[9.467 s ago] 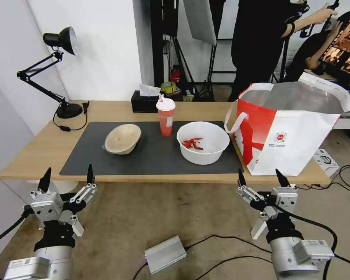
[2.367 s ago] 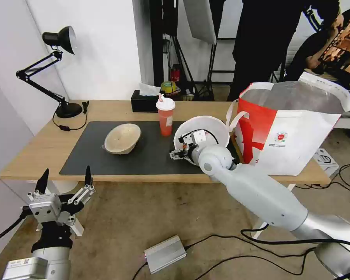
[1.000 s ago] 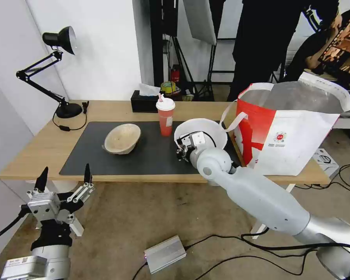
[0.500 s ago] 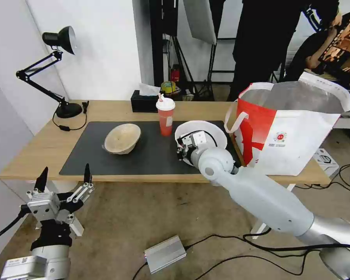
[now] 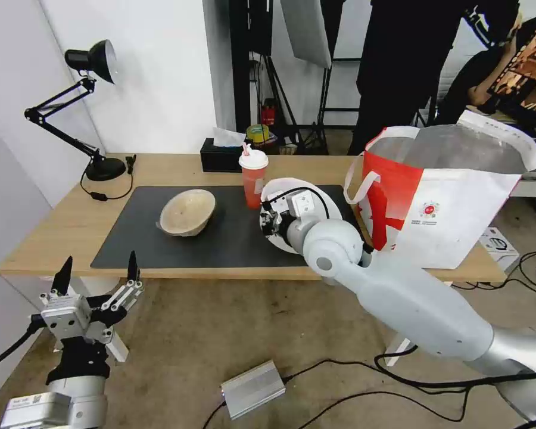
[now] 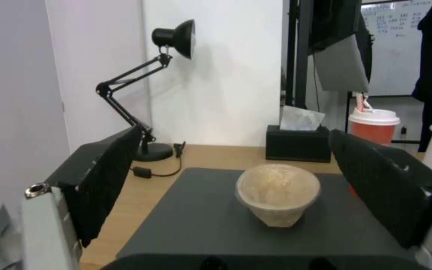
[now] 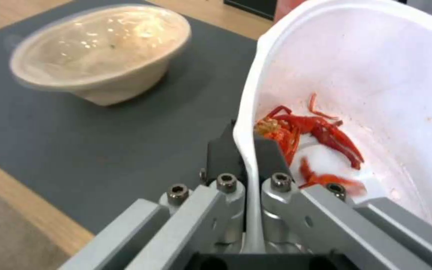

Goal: Pick up the trash from the table and place it into the takeout bag.

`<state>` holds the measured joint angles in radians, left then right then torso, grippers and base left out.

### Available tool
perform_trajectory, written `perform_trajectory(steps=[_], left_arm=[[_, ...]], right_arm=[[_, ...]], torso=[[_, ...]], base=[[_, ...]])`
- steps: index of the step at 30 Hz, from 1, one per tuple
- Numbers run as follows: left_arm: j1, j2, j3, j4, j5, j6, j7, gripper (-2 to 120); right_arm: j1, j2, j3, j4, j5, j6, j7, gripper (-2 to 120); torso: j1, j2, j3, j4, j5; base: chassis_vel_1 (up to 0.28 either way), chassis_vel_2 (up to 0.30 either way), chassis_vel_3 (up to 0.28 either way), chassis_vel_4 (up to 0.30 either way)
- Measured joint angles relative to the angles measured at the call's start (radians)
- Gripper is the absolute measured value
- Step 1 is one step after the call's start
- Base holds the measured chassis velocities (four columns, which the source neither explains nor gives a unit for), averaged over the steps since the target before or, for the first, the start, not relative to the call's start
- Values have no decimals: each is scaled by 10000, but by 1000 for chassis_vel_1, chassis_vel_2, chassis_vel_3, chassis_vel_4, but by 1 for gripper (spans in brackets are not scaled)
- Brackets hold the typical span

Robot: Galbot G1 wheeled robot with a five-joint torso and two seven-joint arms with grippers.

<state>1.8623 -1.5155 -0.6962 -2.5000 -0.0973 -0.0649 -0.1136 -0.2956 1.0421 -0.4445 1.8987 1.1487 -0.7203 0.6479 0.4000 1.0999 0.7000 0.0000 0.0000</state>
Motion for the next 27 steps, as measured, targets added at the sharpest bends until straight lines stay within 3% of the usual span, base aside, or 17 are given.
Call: perform_trajectory(steps=[17,27], left_arm=[[-15,-70,5,0,-1,11,-6,100],[-171,-28,-94,0,-140,31,-56,100]], right_arm=[[1233,-186,-941,1239,308,-2,-84,0],[3178,-236,-1370,1642,2114,-8,-175,0]], torso=[[-1,0,0,0,0],[0,0,0,0,0]], base=[[0,0,0,0],[0,0,0,0]])
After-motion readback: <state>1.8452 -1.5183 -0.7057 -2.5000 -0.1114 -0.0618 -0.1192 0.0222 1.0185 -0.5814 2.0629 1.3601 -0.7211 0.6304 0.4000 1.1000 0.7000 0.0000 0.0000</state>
